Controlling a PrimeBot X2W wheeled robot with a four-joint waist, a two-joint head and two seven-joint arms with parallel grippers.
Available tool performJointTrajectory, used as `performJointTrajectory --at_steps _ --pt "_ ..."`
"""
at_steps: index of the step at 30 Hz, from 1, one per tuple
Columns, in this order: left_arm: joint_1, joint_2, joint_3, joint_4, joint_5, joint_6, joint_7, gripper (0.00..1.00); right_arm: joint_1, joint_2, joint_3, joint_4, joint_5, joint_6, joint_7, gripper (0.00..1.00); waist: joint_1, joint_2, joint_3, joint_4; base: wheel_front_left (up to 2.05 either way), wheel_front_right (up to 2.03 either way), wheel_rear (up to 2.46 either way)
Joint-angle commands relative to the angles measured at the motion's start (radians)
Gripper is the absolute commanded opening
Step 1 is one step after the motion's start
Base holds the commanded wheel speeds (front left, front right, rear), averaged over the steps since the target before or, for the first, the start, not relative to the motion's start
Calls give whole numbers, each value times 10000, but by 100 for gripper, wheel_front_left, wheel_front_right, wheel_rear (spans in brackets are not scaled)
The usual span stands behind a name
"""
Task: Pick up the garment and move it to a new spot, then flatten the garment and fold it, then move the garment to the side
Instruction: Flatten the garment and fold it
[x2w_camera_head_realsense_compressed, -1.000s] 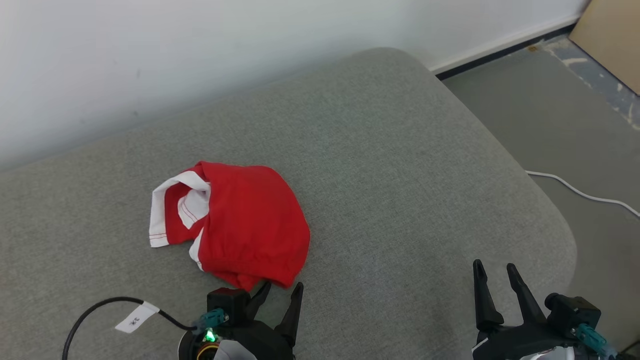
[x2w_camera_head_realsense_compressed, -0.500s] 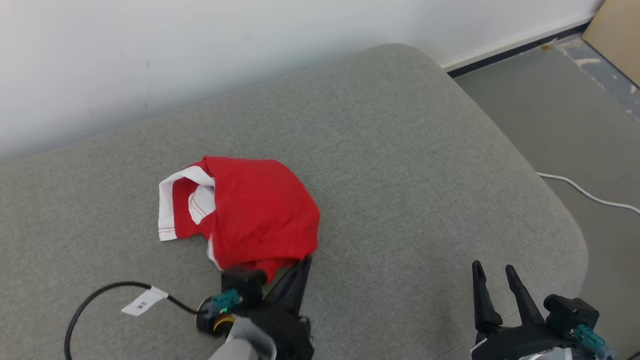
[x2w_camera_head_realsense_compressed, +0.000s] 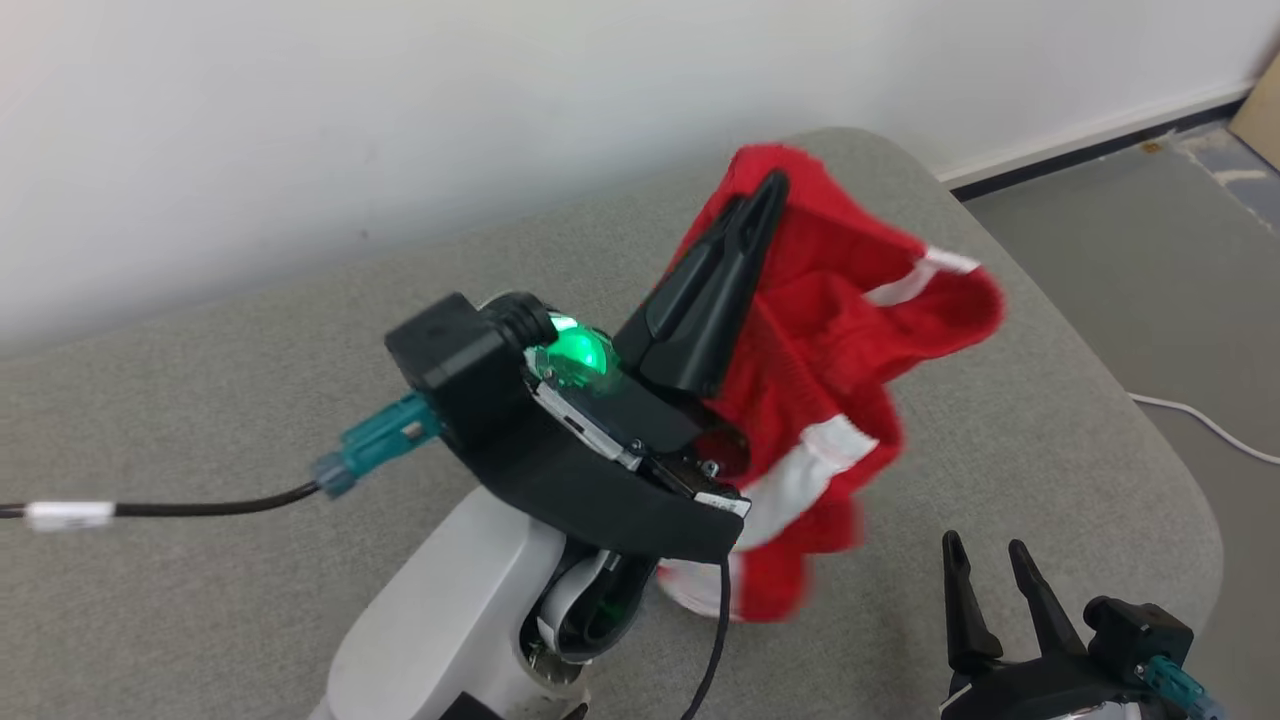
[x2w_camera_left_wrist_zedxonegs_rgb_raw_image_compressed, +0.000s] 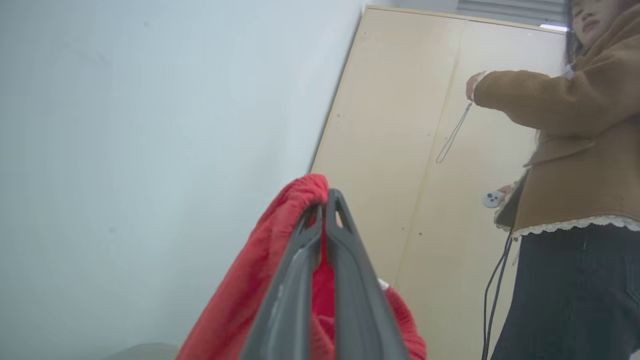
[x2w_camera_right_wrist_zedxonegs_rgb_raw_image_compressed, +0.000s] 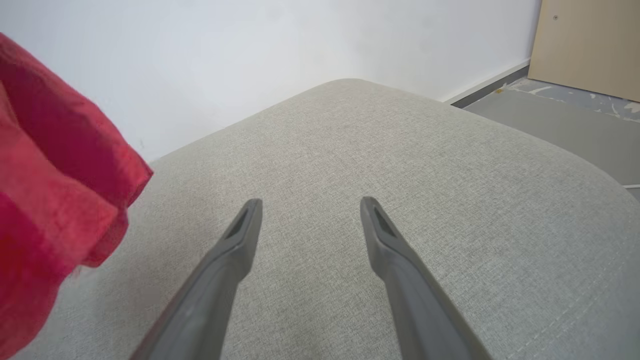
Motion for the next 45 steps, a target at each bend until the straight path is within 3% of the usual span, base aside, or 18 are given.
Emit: performJointTrajectory --at_steps 1,5,9,14,19,20,21,27,36,42,45 --pt "-95 4 88 -432 -285 58 93 0 35 -6 -35 45 44 -22 -42 100 0 -1 -152 145 0 0 0" --pt "6 31 259 -1421 -892 264 419 0 95 -6 -51 97 51 -22 -80 100 0 -1 -250 398 0 0 0" --pt "636 340 534 -1240 -1119 728 549 0 29 -5 101 98 113 -22 -91 100 0 -1 -255 664 0 0 0" --pt "2078 1092 1331 342 -1444 1640 490 0 41 -6 182 113 123 -22 -82 100 0 -1 -232 969 0 0 0" --pt "2817 1734 2062 2737 -1361 2131 48 0 -33 -8 167 57 -43 -22 21 100 0 -1 -229 1253 0 0 0" --pt "2874 1819 2213 3199 -1314 2181 -46 18 -45 -6 192 35 -50 -22 33 100 0 -1 -235 1285 0 0 0" --pt "2914 1862 2357 3601 -1308 2207 -125 100 -54 -8 221 14 -51 -22 49 100 0 -1 -245 1308 0 0 0" --pt "2943 2013 3463 4949 -1098 2158 -384 100 65 -6 211 -148 -104 -22 198 100 0 -1 -341 1430 0 0 0" --pt "3690 1795 4809 4722 127 1888 -382 100 232 -5 278 -572 -74 -22 481 100 0 -1 -404 1742 0 0 0" --pt "4314 1432 5136 4263 1052 1642 -384 100 380 -3 538 -862 106 -22 768 100 0 -1 -298 2101 0 0 0" --pt "4450 1515 5015 4184 1615 1494 -384 100 441 -5 866 -1020 127 -22 1047 100 0 -1 -167 2265 0 0 0"
